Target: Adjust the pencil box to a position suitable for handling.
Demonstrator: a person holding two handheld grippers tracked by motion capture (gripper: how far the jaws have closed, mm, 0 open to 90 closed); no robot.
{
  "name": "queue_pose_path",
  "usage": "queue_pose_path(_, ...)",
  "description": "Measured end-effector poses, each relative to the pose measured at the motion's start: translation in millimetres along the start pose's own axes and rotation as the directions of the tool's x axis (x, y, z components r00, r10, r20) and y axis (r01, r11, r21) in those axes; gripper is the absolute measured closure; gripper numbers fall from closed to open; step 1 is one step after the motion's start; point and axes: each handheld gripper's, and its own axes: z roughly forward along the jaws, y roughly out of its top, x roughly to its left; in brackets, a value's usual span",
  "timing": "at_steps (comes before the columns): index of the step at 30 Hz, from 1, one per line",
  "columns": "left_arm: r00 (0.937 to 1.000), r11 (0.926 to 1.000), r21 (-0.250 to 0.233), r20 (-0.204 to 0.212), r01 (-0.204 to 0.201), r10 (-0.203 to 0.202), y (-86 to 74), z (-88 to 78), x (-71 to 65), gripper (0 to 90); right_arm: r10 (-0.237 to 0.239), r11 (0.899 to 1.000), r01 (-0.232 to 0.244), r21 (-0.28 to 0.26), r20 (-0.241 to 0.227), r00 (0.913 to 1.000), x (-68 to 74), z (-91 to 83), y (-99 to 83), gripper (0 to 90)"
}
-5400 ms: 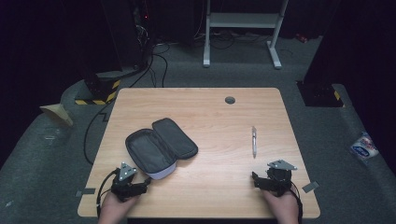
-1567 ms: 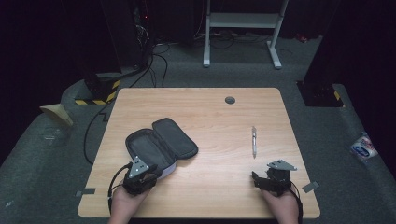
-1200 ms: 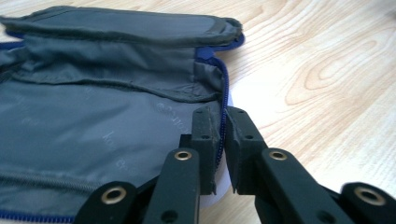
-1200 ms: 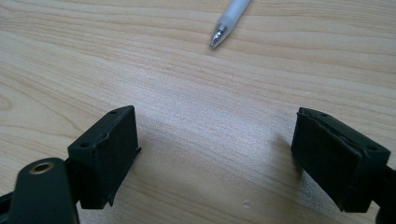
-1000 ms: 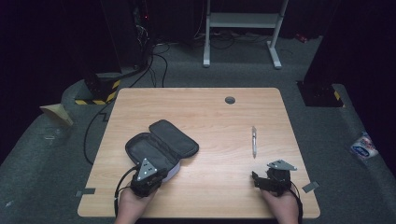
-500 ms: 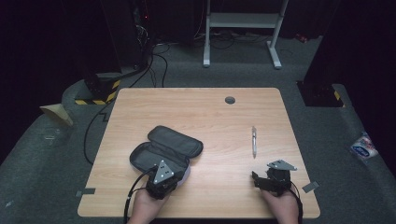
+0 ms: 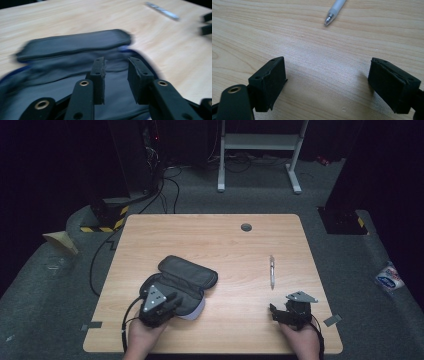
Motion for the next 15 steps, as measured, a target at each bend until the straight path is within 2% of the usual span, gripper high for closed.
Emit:
queue_pose_path(1,0.9996,1.0000,-0.002,-0.027,0.001,-0.001,-2.3,-2.6,6.3,64.8,-0.001,1.000,0.001,-0.001,0.000,1.0000,-0.1,0.0,0.0,14.3)
queue_pose_path(2,0.9996,1.0000,-0.002,-0.027,0.001,-0.001,-2.3,-2.6,6.3,63.0,0.000,1.000,0.000,0.000,0.000,1.0000,0.0,0.0,0.0,14.3)
queue_pose_path(3,0.9964,0.9999,0.006,-0.085,0.010,-0.009,-7.1,-7.1,20.7,62.4,-0.001,1.000,0.001,0.000,0.000,1.0000,0.0,0.0,0.0,14.3)
queue_pose_path(4,0.9964,0.9999,0.006,-0.085,0.010,-0.009,-7.1,-7.1,20.7,62.0,-0.001,1.000,0.001,0.000,0.000,1.0000,0.0,0.0,0.0,14.3)
queue_pose_path(5,0.9916,0.9990,0.006,-0.122,0.044,-0.043,-12.3,-10.5,36.3,61.1,-0.001,1.000,0.001,0.000,0.000,1.0000,0.0,0.0,0.0,14.3)
queue_pose_path(6,0.9916,0.9990,0.006,-0.122,0.044,-0.043,-12.3,-10.5,36.3,60.5,-0.001,1.000,0.001,0.000,0.000,1.0000,0.0,0.0,0.0,14.3)
queue_pose_path(7,0.9837,0.9969,-0.002,-0.162,0.078,-0.077,-17.3,-14.1,51.5,59.4,0.000,1.000,0.000,0.000,0.000,1.0000,0.0,0.0,0.0,14.3)
queue_pose_path(8,0.9791,0.9956,-0.004,-0.181,0.094,-0.093,-19.6,-15.4,58.2,59.0,0.000,1.000,0.000,0.000,0.000,1.0000,0.0,0.0,0.0,14.3)
queue_pose_path(10,0.9745,0.9930,-0.001,-0.192,0.118,-0.116,-23.1,-16.0,70.6,61.7,-0.001,1.000,0.001,-0.001,0.001,1.0000,-0.1,0.0,0.0,14.3)
queue_pose_path(11,0.9745,0.9930,-0.001,-0.192,0.118,-0.116,-23.1,-16.0,70.6,63.8,-0.001,1.000,0.001,-0.001,0.001,1.0000,-0.1,0.0,0.0,14.3)
queue_pose_path(12,0.9723,0.9920,0.002,-0.199,0.126,-0.123,-24.0,-15.5,76.7,63.8,-0.001,1.000,0.001,-0.001,0.001,1.0000,-0.1,0.0,0.0,14.4)
queue_pose_path(13,0.9707,0.9893,0.001,-0.193,0.146,-0.143,-24.8,-13.6,82.1,64.2,-0.002,1.000,0.002,-0.001,0.001,1.0000,-0.1,0.0,0.0,14.4)
queue_pose_path(15,0.9711,0.9882,0.015,-0.188,0.153,-0.147,-26.0,-10.0,85.5,64.2,-0.002,1.000,0.002,-0.001,0.001,1.0000,0.0,0.0,0.0,14.4)
